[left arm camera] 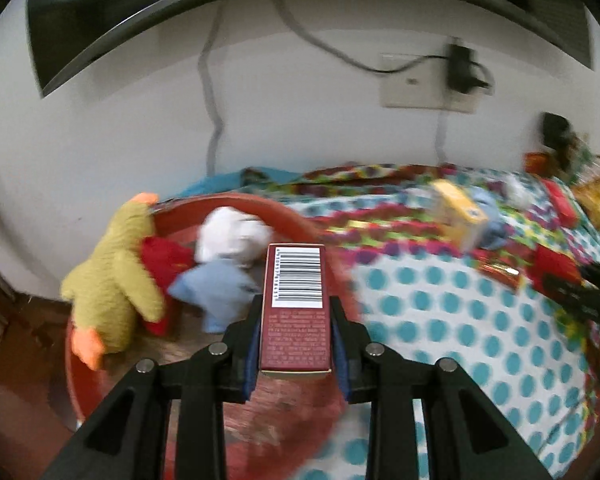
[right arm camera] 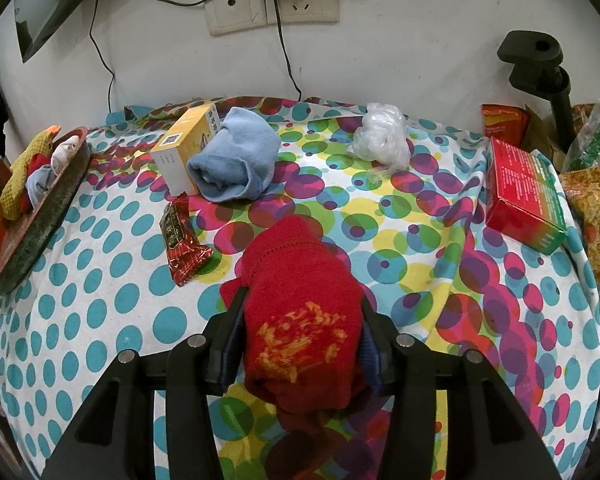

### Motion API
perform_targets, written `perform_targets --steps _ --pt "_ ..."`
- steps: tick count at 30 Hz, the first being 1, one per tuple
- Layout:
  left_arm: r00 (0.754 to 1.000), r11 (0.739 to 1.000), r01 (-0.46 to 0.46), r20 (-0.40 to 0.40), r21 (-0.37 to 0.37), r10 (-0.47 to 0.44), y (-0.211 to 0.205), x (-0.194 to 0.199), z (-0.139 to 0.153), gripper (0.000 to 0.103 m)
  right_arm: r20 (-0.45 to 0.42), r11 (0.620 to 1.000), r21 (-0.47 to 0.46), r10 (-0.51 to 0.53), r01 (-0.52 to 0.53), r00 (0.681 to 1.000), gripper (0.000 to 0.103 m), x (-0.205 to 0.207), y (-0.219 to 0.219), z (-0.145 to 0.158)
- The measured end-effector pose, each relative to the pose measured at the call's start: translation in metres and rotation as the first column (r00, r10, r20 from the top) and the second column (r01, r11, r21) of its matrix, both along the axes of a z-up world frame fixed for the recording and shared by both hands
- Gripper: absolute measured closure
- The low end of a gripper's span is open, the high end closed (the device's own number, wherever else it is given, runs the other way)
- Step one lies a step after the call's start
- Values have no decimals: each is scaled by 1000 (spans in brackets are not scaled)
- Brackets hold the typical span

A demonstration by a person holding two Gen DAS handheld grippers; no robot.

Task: Organize objects
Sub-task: 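Carry the red box over the red tray and lower it with the left gripper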

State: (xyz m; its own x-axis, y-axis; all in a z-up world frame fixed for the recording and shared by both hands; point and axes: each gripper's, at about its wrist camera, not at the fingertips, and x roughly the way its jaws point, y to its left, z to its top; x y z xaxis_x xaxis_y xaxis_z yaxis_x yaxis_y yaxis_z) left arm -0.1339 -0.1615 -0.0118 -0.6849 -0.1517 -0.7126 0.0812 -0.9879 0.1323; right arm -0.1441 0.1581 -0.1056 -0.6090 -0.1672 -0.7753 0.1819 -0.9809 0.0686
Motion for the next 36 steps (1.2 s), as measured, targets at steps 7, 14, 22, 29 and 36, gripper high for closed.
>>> perform_targets --steps 7,14,22,29,36 --pt "994 995 -98 50 24 97 -61 -47 2 73 0 1000 3 -1 1 1000 56 -1 -1 0" --pt "987 992 -128 99 0 127 -92 -95 -12 73 0 1000 2 -1 1 1000 56 -2 -3 -1" --pt "981 983 -170 104 70 162 -112 -112 -31 70 1 1000 6 -1 1 1000 55 -3 -5 -1" --pt "976 971 -204 96 120 193 -124 -108 -38 46 1 1000 12 0 0 1000 53 -3 -6 -2" --pt "979 968 -188 106 169 172 -122 -97 -34 44 2 1000 15 1 -1 1000 53 -4 -8 -3"
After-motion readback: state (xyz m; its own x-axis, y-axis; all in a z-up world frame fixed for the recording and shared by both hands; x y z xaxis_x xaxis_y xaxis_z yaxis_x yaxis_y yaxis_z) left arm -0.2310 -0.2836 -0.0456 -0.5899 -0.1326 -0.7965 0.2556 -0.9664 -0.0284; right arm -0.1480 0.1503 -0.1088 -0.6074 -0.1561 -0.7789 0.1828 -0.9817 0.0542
